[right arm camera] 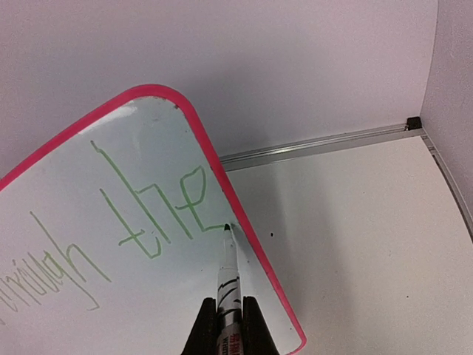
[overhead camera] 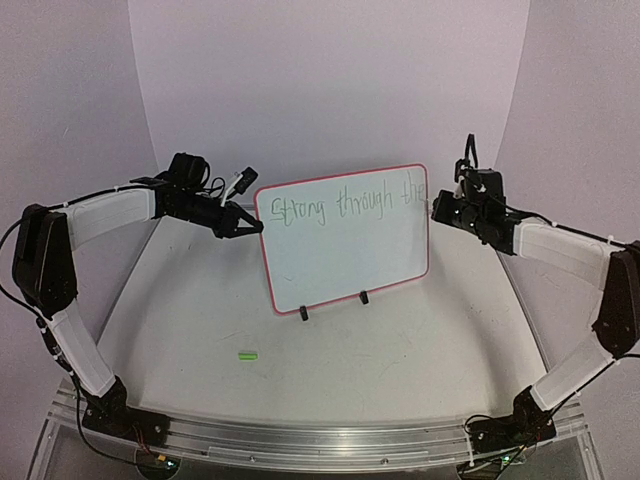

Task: Write a sentence on the whiteboard
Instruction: Write a sentence at the center of the board.

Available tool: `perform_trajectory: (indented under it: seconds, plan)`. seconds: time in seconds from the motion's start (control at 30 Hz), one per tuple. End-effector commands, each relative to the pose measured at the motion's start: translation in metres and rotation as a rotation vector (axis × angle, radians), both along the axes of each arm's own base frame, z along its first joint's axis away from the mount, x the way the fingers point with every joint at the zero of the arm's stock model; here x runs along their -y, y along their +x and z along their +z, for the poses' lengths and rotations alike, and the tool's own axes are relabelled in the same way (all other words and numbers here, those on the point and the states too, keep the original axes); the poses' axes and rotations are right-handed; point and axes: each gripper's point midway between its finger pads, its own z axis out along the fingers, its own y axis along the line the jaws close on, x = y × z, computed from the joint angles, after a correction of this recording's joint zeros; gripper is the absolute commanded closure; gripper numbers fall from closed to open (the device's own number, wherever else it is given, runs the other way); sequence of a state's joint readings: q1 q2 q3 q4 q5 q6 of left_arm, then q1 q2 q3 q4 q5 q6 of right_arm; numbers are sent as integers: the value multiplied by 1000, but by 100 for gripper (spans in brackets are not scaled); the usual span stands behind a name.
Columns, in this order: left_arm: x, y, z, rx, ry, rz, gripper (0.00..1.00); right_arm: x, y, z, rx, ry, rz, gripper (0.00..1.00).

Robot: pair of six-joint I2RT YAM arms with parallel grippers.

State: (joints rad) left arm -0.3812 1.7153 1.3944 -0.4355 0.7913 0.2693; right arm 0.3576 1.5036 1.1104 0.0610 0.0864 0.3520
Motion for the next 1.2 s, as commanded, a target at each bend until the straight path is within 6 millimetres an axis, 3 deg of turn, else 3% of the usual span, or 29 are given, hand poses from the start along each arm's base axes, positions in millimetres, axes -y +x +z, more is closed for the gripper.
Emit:
perform_trajectory:
  seconds: [0.0,0.1,0.23,0.4,0.63,0.77,0.87,1.17]
  plan:
    - [-3,-7,-30,-22,103,-16,100,0,-33,50,87,83,58,100]
    - [-3,-8,-29,-20,101,-16,100,-13,-51,60,91,130,162,100]
    - [-2,-9,-27,-17,99,-19,100,-47,-76,68,83,198,357,100]
    - [-1,-10,-25,-13,97,-23,100,-117,-116,67,70,213,577,100]
    - [-1,-11,-24,-8,98,-23,100,-222,-163,41,58,227,789,100]
    - [0,-12,-23,-8,96,-25,100,-268,-173,21,33,226,862,100]
    - [0,-13,-22,-3,96,-27,100,-288,-172,6,21,229,864,100]
    - [0,-12,-21,-1,95,-26,100,-307,-148,-23,16,219,789,100]
